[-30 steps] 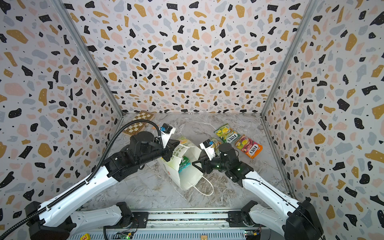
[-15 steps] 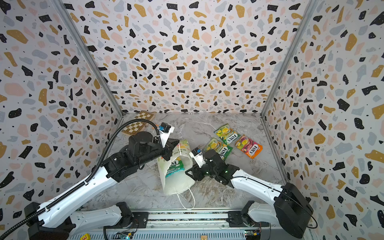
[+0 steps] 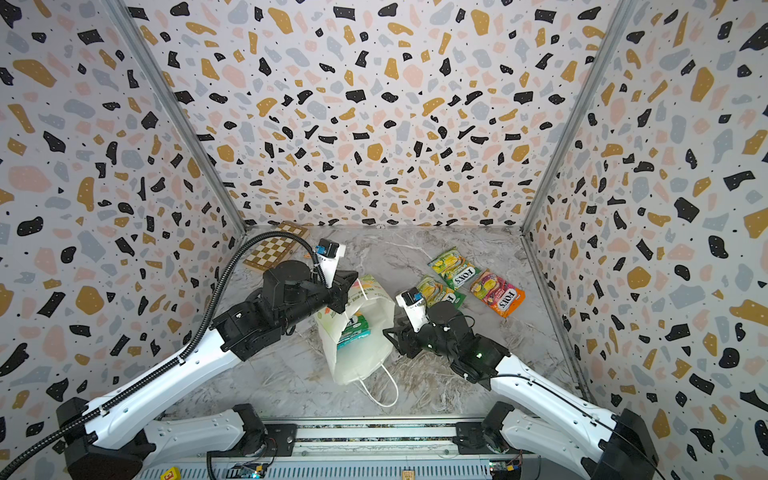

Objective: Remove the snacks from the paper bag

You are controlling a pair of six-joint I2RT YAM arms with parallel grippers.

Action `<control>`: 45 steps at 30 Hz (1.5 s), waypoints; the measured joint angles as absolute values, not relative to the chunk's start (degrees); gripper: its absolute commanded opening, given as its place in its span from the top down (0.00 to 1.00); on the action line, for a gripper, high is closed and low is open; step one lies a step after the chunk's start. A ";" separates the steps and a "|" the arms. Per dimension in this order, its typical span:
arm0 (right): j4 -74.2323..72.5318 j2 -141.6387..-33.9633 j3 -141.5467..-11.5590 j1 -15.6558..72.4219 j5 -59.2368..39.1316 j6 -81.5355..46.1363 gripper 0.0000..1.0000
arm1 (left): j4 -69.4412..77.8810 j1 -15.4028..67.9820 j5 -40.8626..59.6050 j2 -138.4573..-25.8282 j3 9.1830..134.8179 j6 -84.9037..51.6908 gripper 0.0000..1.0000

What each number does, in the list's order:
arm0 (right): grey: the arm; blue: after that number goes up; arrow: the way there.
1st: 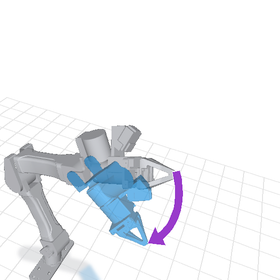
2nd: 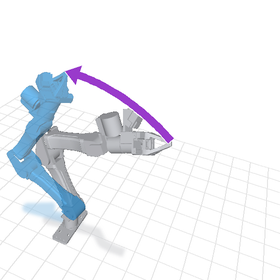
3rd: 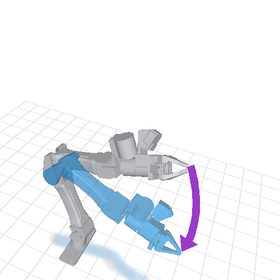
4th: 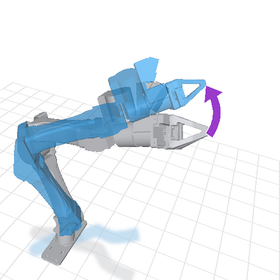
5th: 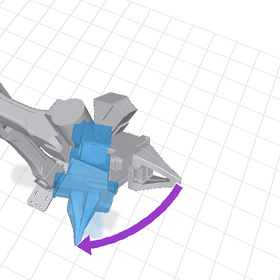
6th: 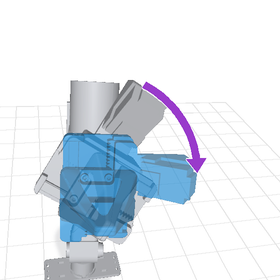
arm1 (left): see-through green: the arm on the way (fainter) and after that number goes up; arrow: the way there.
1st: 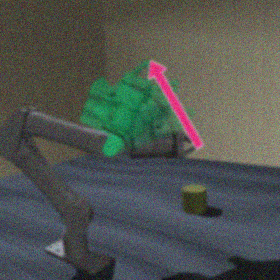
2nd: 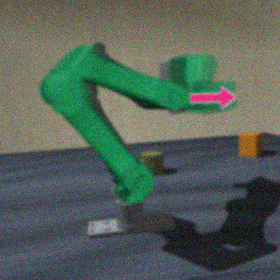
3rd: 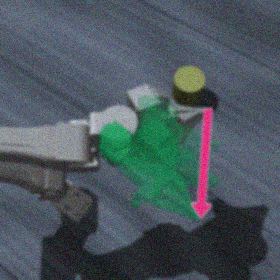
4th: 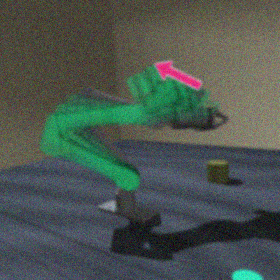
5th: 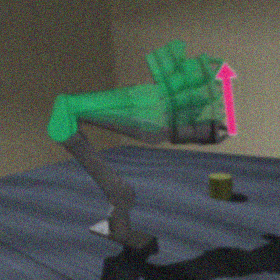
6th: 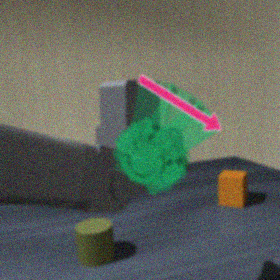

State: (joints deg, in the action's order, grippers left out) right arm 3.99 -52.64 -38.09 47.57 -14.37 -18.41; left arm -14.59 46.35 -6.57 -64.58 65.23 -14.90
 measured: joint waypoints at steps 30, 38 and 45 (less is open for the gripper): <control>0.69 -81.78 -45.91 53.41 -15.49 -19.86 0.49 | -10.79 46.35 -5.85 -63.59 64.01 -17.10 1.00; -1.15 -87.59 -50.98 52.45 -10.83 -27.38 0.45 | -10.74 46.35 -4.32 -63.46 64.01 -16.60 1.00; -4.29 -88.99 -51.11 49.06 -10.41 -34.20 0.43 | -10.76 46.35 -3.46 -63.46 64.01 -16.25 1.00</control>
State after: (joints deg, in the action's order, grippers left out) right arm -4.29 -88.99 -51.11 49.06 -10.41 -34.20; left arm -10.76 46.35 -3.46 -63.46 64.01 -16.25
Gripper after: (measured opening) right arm 0.567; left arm 0.047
